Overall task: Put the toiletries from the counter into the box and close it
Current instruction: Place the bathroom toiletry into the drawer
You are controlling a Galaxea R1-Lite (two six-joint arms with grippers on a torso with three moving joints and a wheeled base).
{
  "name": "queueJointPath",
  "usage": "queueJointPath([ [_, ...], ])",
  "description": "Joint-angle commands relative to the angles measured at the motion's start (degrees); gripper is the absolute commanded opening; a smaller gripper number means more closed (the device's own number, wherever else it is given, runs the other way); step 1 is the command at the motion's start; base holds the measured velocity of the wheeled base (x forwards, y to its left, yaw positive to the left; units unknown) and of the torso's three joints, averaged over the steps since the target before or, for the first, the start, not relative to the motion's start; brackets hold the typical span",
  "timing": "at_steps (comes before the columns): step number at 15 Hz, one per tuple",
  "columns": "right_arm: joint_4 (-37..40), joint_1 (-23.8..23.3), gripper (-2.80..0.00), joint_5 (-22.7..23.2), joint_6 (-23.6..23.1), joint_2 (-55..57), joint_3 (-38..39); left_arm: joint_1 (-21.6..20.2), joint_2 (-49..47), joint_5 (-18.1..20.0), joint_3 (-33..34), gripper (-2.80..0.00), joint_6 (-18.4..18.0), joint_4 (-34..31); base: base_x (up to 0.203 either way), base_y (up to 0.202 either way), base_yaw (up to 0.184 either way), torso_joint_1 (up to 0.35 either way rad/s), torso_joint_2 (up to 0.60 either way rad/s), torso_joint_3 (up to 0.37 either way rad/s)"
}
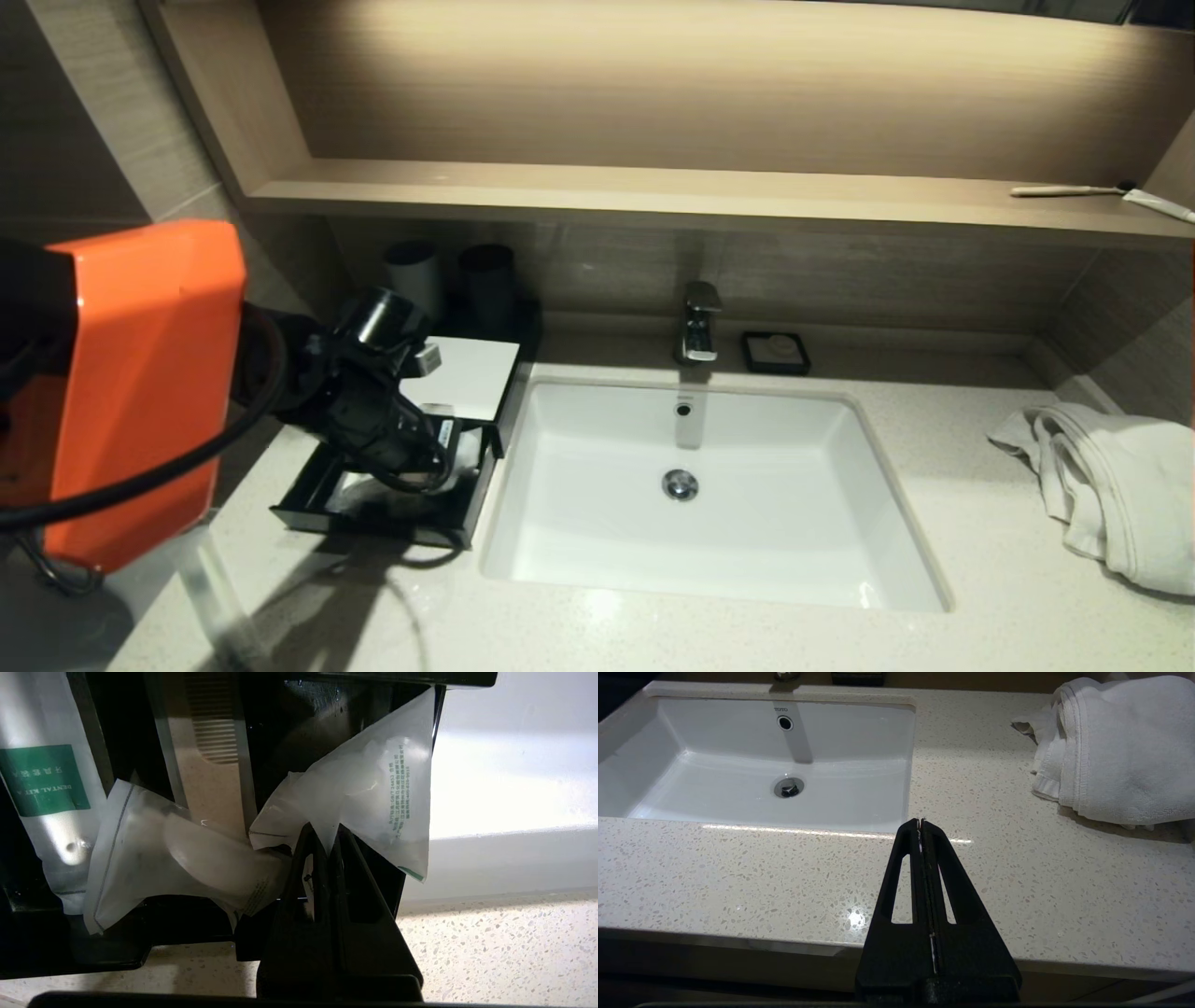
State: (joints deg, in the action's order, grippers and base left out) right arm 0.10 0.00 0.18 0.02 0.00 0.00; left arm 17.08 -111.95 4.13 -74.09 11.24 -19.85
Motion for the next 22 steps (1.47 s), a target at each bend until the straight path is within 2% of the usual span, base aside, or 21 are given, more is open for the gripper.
queueJointPath([
  [1, 0.0, 0.0, -2.80, 0.0, 0.0, 0.0, 0.0, 0.0, -1.1, 0.0, -0.8, -2.80, 0.1, -0.2, 0.000, 0.000, 0.000, 0.000, 0.00, 0.000],
  [7, 0.0, 0.0, -2.80, 0.0, 0.0, 0.0, 0.0, 0.0, -3.0, -0.2, -3.2, -2.80, 0.2, -0.6, 0.000, 0.000, 0.000, 0.000, 0.00, 0.000],
  [17, 0.0, 0.0, -2.80, 0.0, 0.0, 0.0, 0.0, 0.0, -4.1, -1.8, -3.4, -2.80, 0.1, 0.1, 0.000, 0.000, 0.000, 0.000, 0.00, 0.000],
  [18, 0.0, 0.0, -2.80, 0.0, 0.0, 0.0, 0.0, 0.0, -4.2, -1.8, -3.8, 0.00, 0.2, -0.2, 0.000, 0.000, 0.000, 0.000, 0.00, 0.000],
  [22, 0.0, 0.0, -2.80, 0.0, 0.0, 0.0, 0.0, -0.1, -3.9, -2.1, -4.0, 0.00, 0.2, -0.1, 0.000, 0.000, 0.000, 0.000, 0.00, 0.000],
])
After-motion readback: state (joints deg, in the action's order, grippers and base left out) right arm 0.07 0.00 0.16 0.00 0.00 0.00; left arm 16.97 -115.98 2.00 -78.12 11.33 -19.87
